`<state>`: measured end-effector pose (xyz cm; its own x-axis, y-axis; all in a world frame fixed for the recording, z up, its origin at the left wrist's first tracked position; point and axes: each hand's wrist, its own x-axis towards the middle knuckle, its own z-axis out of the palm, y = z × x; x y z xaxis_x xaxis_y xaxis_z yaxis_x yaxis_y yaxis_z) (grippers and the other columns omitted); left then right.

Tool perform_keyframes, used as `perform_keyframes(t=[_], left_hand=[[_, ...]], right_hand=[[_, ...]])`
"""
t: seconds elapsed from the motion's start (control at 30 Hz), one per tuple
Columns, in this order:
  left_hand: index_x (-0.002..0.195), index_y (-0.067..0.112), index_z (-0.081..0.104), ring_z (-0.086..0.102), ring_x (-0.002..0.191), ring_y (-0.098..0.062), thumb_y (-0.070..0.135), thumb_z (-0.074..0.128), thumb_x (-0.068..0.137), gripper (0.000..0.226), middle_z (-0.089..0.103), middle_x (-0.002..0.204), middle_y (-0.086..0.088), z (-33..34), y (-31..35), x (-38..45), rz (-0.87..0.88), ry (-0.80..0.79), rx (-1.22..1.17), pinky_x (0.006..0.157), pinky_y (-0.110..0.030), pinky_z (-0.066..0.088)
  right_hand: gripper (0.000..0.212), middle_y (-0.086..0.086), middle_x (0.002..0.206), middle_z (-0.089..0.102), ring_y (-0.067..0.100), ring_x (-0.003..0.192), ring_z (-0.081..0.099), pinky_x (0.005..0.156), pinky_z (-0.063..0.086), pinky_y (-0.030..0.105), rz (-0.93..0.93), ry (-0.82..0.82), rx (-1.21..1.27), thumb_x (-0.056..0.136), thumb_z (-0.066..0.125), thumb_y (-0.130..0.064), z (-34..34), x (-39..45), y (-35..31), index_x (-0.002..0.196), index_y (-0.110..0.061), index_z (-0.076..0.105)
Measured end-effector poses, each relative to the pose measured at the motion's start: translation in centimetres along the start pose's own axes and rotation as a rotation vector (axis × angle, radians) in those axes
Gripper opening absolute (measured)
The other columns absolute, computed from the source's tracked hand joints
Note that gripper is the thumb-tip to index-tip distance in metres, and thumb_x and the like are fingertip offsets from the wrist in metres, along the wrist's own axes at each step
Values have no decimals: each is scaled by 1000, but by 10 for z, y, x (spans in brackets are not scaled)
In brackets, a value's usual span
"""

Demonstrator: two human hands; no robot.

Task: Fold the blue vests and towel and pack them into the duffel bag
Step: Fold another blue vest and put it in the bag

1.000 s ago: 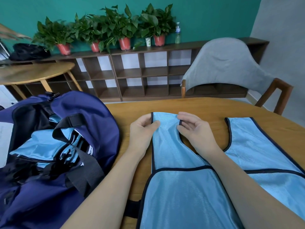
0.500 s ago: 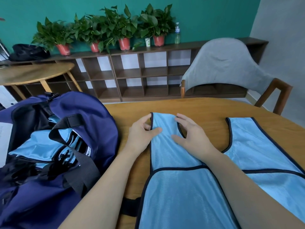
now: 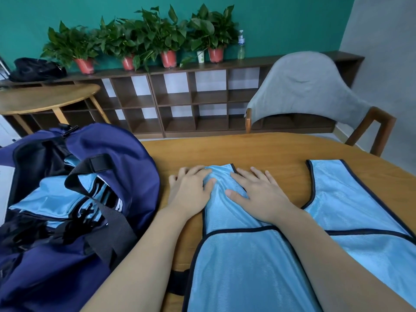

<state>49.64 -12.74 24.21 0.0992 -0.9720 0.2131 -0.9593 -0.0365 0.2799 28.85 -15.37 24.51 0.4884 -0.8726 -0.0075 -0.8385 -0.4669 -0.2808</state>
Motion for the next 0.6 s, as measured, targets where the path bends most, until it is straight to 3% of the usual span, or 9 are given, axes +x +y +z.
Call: perform_keyframes(t=[0.13, 0.33, 0.43, 0.6], left_hand=[[153, 44, 33, 18, 150, -22, 59, 25, 104, 52, 27, 164, 12, -3, -6, 3, -35, -108, 71, 116, -51, 14], [153, 41, 36, 17, 151, -25, 60, 29, 103, 53, 26, 165, 1, -1, -5, 1, -31, -63, 46, 118, -50, 12], [153, 41, 36, 13, 152, -27, 56, 32, 104, 51, 19, 167, -3, -9, 5, -11, 10, -21, 105, 119, -52, 9], [150, 45, 37, 4, 153, -20, 74, 30, 95, 62, 8, 169, 1, -36, 39, -74, 156, -115, -50, 121, -50, 7]], right_hand=[[82, -12, 169, 0, 18, 155, -8, 124, -8, 49, 32, -43, -60, 88, 8, -84, 2, 1, 0, 159, -43, 4], [81, -12, 168, 9, 21, 155, 0, 124, -4, 52, 48, 21, -77, 88, 13, -85, 3, 2, -4, 158, -44, 13], [81, -13, 168, 9, 20, 155, 1, 125, -3, 50, 56, -32, -44, 88, 18, -85, -5, -2, -7, 158, -44, 14], [62, -9, 153, 47, 17, 142, 38, 117, 31, 39, 46, 146, 110, 96, 41, -68, -36, -51, 8, 148, -34, 46]])
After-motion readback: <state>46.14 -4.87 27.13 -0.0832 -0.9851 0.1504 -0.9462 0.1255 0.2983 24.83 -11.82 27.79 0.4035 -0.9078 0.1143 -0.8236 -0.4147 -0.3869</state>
